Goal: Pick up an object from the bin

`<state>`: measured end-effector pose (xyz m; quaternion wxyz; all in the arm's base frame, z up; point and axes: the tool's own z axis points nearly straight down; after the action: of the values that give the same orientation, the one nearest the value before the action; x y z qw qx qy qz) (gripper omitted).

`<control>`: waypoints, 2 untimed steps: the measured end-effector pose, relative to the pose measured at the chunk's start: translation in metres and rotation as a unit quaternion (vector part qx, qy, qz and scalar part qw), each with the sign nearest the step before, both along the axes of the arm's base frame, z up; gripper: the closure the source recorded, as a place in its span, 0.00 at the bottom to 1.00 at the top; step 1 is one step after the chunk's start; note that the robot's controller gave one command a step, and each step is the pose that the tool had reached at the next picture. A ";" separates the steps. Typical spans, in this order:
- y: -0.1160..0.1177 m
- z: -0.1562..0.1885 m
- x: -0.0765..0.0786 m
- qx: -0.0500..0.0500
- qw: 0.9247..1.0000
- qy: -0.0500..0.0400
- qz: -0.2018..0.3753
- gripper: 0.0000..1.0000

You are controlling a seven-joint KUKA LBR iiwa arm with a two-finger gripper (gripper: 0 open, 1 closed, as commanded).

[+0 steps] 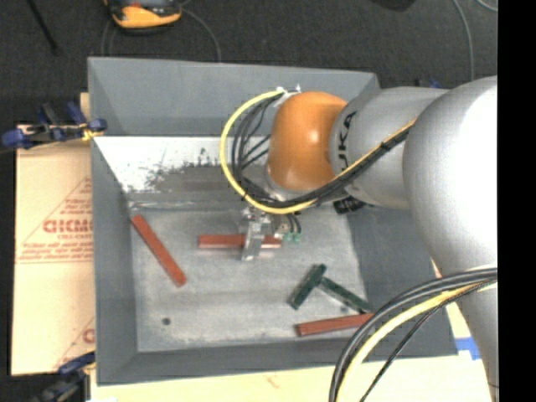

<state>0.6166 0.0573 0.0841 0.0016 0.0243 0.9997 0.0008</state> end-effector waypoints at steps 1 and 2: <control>0.000 0.009 0.000 0.000 1.000 0.000 0.000 1.00; 0.000 0.022 0.000 0.000 1.000 0.001 0.000 1.00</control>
Offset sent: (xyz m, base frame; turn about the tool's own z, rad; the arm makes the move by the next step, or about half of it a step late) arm -0.0001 -0.0001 0.0554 0.0000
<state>0.6164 0.0571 0.1064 0.0006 0.0245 0.9997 0.0007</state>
